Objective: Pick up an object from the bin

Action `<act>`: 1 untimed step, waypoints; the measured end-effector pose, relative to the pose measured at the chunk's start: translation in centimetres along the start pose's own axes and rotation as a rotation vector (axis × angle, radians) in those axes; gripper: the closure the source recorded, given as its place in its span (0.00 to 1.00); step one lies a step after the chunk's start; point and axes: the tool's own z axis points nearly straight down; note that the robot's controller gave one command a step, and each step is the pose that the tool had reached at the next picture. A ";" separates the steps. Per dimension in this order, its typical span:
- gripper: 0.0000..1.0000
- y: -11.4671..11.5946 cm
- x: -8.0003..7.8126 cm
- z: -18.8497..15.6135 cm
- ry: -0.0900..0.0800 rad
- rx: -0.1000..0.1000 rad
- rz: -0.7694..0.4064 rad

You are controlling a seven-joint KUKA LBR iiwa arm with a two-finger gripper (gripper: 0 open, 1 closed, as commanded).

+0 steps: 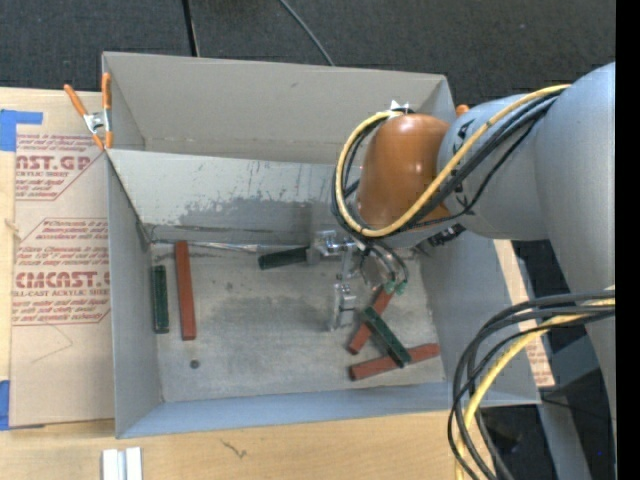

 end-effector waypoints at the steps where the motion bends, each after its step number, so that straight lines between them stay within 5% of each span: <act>1: 0.00 -2.0 1.4 -0.2 -0.001 -0.002 -0.150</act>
Offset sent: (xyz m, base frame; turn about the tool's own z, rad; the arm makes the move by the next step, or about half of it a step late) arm -0.0764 -0.0354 0.0073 -0.3077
